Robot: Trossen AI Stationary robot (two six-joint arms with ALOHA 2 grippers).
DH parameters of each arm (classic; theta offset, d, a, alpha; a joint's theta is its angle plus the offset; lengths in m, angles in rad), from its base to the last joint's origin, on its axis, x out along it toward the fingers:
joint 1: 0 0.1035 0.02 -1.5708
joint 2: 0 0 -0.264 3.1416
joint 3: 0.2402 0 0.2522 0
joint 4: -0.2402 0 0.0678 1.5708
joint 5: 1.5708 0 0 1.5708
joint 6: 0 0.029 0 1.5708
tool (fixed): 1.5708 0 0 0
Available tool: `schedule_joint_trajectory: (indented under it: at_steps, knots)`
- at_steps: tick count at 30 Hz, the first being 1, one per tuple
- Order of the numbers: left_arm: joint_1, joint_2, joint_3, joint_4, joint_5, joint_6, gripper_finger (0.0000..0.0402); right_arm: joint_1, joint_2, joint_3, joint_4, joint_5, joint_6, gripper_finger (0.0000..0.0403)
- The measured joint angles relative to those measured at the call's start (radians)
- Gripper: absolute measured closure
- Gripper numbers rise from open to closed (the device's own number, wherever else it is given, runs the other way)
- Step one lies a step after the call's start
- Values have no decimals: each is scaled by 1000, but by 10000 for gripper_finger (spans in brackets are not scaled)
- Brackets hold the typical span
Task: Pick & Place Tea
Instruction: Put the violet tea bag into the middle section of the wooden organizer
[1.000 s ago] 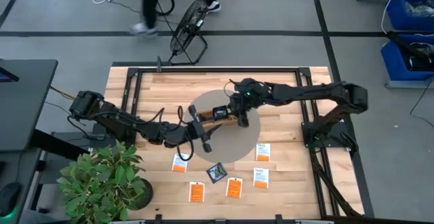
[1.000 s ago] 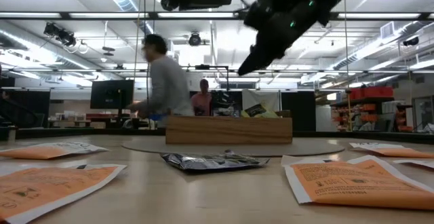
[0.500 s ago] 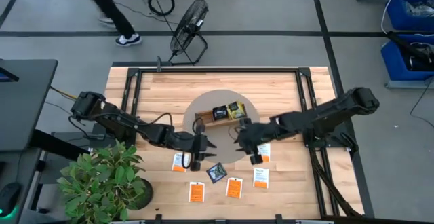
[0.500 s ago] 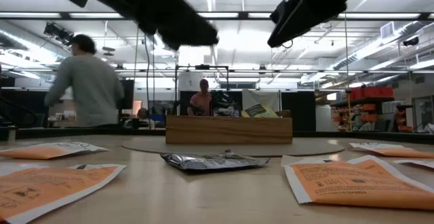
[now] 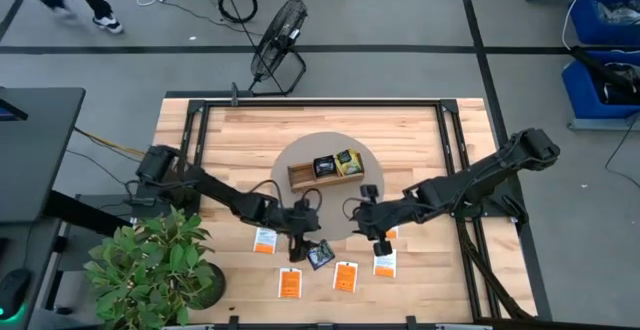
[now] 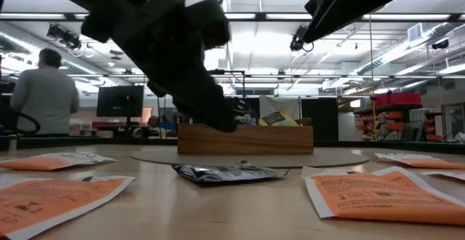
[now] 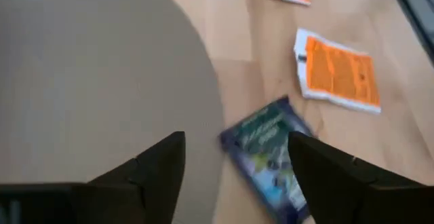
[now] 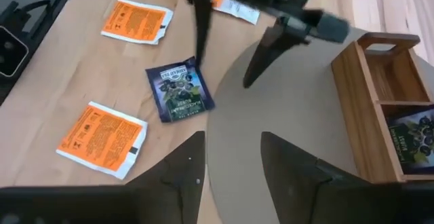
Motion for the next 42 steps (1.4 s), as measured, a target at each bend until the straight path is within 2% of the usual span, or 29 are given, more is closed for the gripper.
schedule_joint_trajectory:
  at_steps: [5,11,19,26,35,42]
  knots:
    - [-36,62,76,-53,24,-20,117,-1,0,0,-42,1,24,252]
    - [-86,113,160,-198,-69,-18,115,-1,0,0,-45,1,26,252]
    - [-125,134,176,-209,-146,20,115,-1,1,-1,-35,1,16,252]
    - [-130,154,179,-215,-142,33,115,-1,1,-1,-36,1,16,252]
    - [-104,169,181,-252,-38,11,118,-1,1,-1,-29,1,15,252]
    - [-91,198,181,-252,-10,11,168,-1,1,-1,-24,1,12,252]
